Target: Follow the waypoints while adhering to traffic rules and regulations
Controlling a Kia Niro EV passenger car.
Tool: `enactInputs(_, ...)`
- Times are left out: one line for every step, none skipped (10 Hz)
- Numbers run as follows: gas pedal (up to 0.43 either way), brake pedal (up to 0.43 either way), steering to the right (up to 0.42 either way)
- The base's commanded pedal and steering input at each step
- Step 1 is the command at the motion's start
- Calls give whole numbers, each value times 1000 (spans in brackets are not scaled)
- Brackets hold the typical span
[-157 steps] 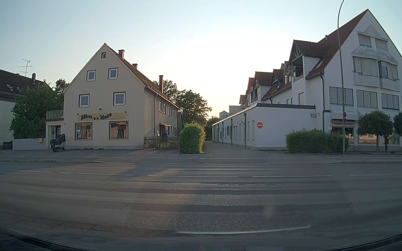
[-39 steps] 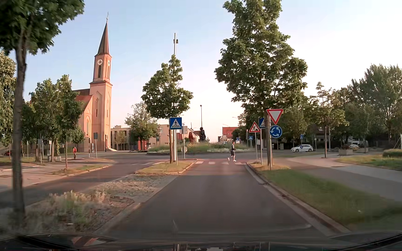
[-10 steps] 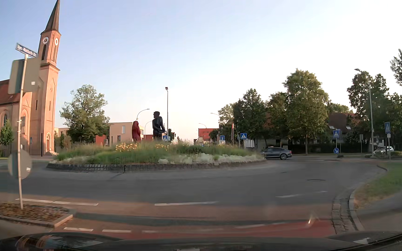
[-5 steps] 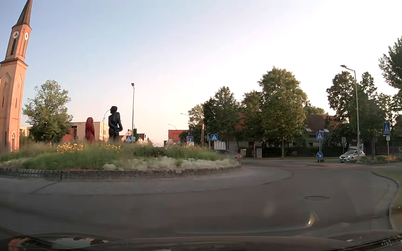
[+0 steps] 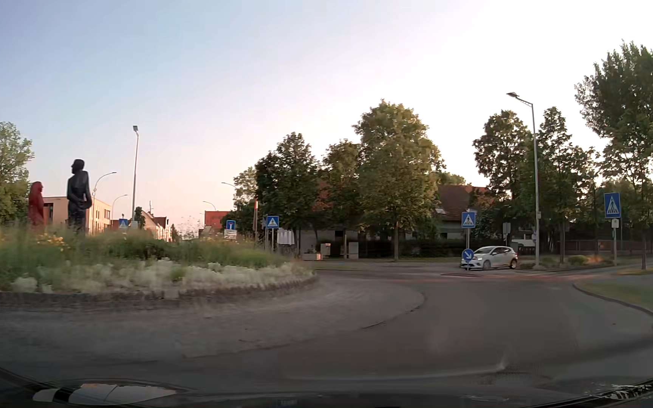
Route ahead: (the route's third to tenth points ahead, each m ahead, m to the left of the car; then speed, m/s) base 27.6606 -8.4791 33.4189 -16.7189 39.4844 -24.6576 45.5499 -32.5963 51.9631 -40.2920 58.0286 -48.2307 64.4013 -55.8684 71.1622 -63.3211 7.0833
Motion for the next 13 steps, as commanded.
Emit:
enactInputs(150,18,199)
enactInputs(150,12,191)
enactInputs(150,18,181)
enactInputs(157,6,175)
enactInputs(157,18,160)
enactInputs(157,12,147)
enactInputs(209,18,140)
enactInputs(209,18,140)
enactInputs(209,18,138)
enactInputs(197,18,131)
enactInputs(197,12,132)
enactInputs(197,18,135)
enactInputs(197,18,135)
